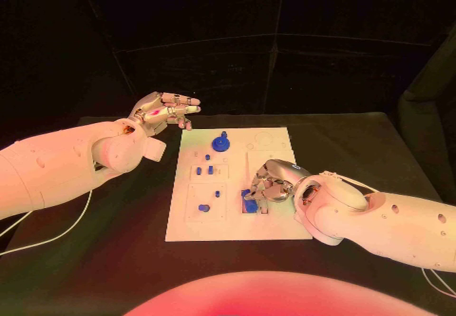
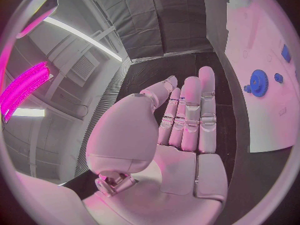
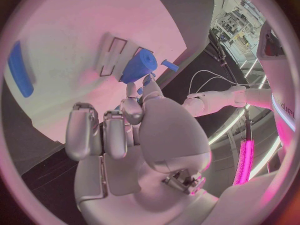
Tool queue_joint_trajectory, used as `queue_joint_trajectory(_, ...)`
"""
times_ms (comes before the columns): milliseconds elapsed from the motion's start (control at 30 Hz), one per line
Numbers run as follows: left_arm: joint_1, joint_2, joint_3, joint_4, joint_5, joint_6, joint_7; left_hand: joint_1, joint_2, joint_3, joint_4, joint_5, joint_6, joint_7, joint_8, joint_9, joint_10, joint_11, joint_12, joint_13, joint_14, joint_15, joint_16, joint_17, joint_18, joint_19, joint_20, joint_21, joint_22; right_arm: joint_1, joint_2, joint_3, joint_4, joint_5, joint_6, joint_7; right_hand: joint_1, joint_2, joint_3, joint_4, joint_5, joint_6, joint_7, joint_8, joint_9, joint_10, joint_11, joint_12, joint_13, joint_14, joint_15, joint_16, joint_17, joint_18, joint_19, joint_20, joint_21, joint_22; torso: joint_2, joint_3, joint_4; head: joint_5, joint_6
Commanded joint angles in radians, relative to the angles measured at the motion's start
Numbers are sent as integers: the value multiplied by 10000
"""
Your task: Assemble the parts on the task board
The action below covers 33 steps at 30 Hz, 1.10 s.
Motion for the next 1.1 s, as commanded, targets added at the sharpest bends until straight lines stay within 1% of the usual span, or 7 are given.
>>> queue_joint_trajectory(33,15,12,8,-5,39,120,30,-14,-5,-75,0,9,-67,-1,58,-11,-75,-27,11,-15,-69,-18,-27,-11,135,-60,-23,-67,-12,12,-117,3,132,366,-648,1031,-115,13,-83,26,56,-4,58,-36,10,54,0,58,11,600,-34,60,328,-47,13,-28,59,8,-6,-4,1,-3,1)
queue_joint_trajectory(167,14,11,7,-13,39,121,28,-14,-5,-75,0,9,-67,-1,58,-11,-75,-27,11,-15,-69,-18,-27,-11,135,-60,-23,-67,-12,12,-316,4,279,609,-545,1435,-138,6,-122,30,65,-48,72,-74,4,48,9,49,8,601,-28,62,334,-46,11,-24,57,4,2,1,-9,1,8)
queue_joint_trajectory(333,14,9,5,-19,39,123,23,-14,-5,-75,0,9,-67,-1,58,-11,-75,-27,11,-15,-69,-18,-27,-11,135,-60,-23,-67,-12,12,-565,4,406,779,13,1667,-90,18,-167,-15,68,-186,121,-194,-27,19,47,10,-8,599,0,58,332,-45,5,-6,52,-3,-1,-5,-14,-2,-11)
queue_joint_trajectory(433,14,6,4,-20,39,124,20,-14,-5,-75,0,9,-67,-1,58,-11,-75,-27,11,-15,-69,-18,-27,-11,135,-60,-23,-67,-12,13,-698,4,479,825,404,1701,3,56,-158,-76,74,-194,130,-229,-31,3,56,-11,-17,599,11,60,339,-45,2,6,52,-1,-4,-10,-15,-12,-16)
queue_joint_trajectory(667,14,-6,2,-15,39,125,11,-14,-5,-75,0,9,-67,-1,58,-11,-75,-27,11,-15,-69,-18,-27,-11,135,-60,-23,-67,-12,13,-843,4,532,768,862,1612,189,154,-129,-206,86,-146,127,-267,-28,-16,56,-33,-17,597,17,57,341,-45,-1,20,55,9,-6,-8,17,-29,-17)
queue_joint_trajectory(900,14,-21,1,-10,39,129,2,-14,-5,-75,0,9,-67,-1,58,-11,-75,-27,11,-15,-69,-18,-27,-11,135,-60,-23,-67,-12,13,-811,4,488,616,970,1509,425,290,-54,-370,78,-91,111,-309,-29,-26,40,-45,-7,599,7,63,361,-46,-1,18,64,29,-1,-11,14,-14,-25)
queue_joint_trajectory(1100,14,-13,0,-10,39,137,0,-14,-5,-75,0,9,-67,-1,58,-11,-75,-27,11,-15,-69,-18,-27,-11,135,-60,-23,-67,-12,13,-501,4,255,262,708,1182,624,580,101,-499,-103,24,65,-332,-23,-15,2,-61,-5,607,-21,79,403,-54,15,-1,92,81,-6,-12,14,-4,-22)
